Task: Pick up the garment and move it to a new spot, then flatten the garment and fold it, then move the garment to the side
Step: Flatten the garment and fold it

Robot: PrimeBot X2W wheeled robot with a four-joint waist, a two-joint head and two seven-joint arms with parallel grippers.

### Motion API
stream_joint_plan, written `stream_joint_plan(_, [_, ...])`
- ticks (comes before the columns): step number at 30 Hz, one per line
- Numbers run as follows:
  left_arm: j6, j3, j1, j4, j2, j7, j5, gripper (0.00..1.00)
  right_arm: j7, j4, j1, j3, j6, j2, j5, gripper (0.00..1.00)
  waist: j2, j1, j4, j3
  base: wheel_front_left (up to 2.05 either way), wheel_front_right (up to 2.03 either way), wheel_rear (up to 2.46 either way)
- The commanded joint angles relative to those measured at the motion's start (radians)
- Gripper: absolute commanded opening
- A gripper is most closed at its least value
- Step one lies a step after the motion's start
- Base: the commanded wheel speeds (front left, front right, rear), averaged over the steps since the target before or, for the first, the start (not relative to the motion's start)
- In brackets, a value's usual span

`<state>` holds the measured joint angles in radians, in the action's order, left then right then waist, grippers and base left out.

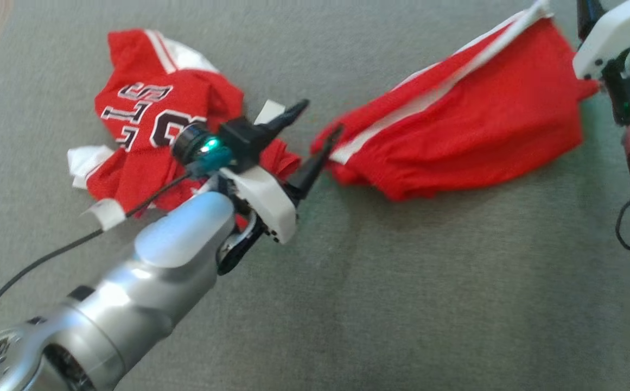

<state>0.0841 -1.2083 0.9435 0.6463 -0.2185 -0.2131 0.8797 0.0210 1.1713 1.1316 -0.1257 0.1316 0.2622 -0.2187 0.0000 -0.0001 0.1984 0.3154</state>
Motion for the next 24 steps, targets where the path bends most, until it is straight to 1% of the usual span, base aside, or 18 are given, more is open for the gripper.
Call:
stream_joint_plan(1, [-0.010, 0.045, 0.012, -0.011, -0.031, -0.012, 0.008, 1.00, 0.021, -0.044, -0.003, -0.017, -0.001, -0.014, -0.018, 1.00, 0.0000, 0.0001, -0.035, -0.041, 0.00, 0.00, 0.00])
stream_joint_plan(5, [-0.051, 0.104, -0.014, -0.023, -0.052, -0.035, 0.029, 1.00, 0.094, -0.120, -0.051, -0.082, -0.001, 0.008, -0.085, 1.00, 0.0000, 0.0001, -0.071, -0.093, 0.00, 0.00, 0.00])
stream_joint_plan(9, [-0.115, 0.194, -0.049, -0.063, -0.076, -0.047, 0.024, 1.00, 0.168, -0.208, -0.122, -0.131, -0.001, 0.043, -0.143, 1.00, 0.0000, 0.0001, -0.098, -0.144, 0.00, 0.00, 0.00])
stream_joint_plan(12, [-0.164, 0.306, -0.103, -0.142, -0.092, -0.048, -0.016, 1.00, 0.203, -0.271, -0.188, -0.135, -0.001, 0.063, -0.178, 1.00, 0.0000, 0.0001, -0.116, -0.176, 0.00, 0.00, 0.00])
stream_joint_plan(16, [-0.219, 0.459, -0.222, -0.249, -0.105, -0.048, -0.091, 1.00, 0.228, -0.358, -0.300, -0.130, -0.001, 0.072, -0.179, 1.00, 0.0000, 0.0001, -0.140, -0.214, 0.00, 0.00, 0.00])
stream_joint_plan(20, [-0.240, 0.570, -0.358, -0.324, -0.096, -0.048, -0.173, 1.00, 0.237, -0.442, -0.440, -0.101, -0.001, 0.047, -0.153, 1.00, 0.0000, 0.0001, -0.157, -0.250, 0.00, 0.00, 0.00])
stream_joint_plan(24, [-0.233, 0.644, -0.478, -0.363, -0.073, -0.048, -0.245, 1.00, 0.239, -0.523, -0.587, -0.052, -0.001, -0.006, -0.115, 1.00, 0.0000, 0.0001, -0.167, -0.278, 0.00, 0.00, 0.00])
